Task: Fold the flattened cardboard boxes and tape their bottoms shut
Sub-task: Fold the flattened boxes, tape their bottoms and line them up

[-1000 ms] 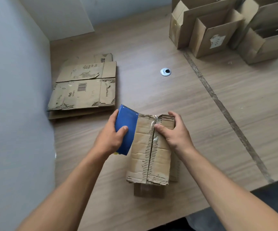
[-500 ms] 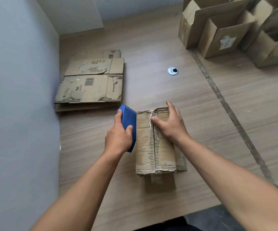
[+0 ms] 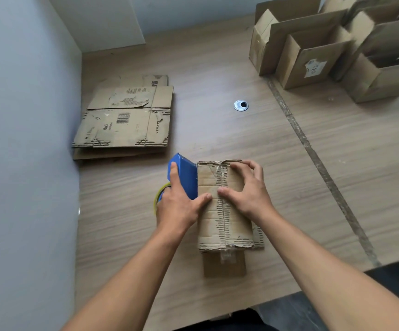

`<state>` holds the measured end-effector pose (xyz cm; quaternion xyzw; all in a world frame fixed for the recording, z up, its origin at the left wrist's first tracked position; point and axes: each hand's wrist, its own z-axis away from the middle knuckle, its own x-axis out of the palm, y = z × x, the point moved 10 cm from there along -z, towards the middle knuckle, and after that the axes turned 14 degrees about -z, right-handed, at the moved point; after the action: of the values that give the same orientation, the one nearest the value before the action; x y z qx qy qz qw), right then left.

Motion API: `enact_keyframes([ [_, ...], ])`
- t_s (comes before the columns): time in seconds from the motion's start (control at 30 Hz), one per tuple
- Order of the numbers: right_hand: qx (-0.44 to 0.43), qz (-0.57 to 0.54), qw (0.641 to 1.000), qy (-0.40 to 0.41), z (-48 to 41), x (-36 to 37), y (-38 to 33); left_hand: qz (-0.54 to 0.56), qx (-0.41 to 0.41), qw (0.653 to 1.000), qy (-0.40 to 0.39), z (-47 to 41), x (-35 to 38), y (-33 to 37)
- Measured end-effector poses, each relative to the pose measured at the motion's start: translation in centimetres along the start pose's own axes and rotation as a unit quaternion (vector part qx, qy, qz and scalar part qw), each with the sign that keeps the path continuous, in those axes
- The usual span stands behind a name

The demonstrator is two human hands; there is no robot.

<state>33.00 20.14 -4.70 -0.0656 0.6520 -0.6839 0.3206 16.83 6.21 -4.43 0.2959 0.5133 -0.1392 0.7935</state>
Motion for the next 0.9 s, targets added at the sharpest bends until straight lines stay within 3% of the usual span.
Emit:
enact_keyframes([
  [0.33, -0.023, 0.02, 1.0, 0.001, 1.7, 0.5, 0.1, 0.018, 0.012, 1.0, -0.004, 0.4, 1.1, -0.3],
  [0.47, -0.023, -0.039, 0.994, 0.103, 5.2, -2.0, 1.1, 0.006, 0.035, 0.999, 0.0, 0.8, 1.8, 0.4],
  [0.53, -0.013, -0.038, 0.993, 0.113, 6.2, -3.0, 1.7, 0.002, 0.047, 0.999, 0.011, 1.0, 2.0, 1.0],
  [0.67, 0.029, 0.028, 0.999, -0.023, 6.7, -0.9, 2.3, 0.004, 0.042, 0.999, 0.016, 0.9, 2.2, 0.7],
  [0.9, 0.03, 0.134, 0.968, -0.211, 7.8, 0.9, 3.4, -0.052, 0.036, 0.998, 0.03, 1.4, 2.1, 1.6],
])
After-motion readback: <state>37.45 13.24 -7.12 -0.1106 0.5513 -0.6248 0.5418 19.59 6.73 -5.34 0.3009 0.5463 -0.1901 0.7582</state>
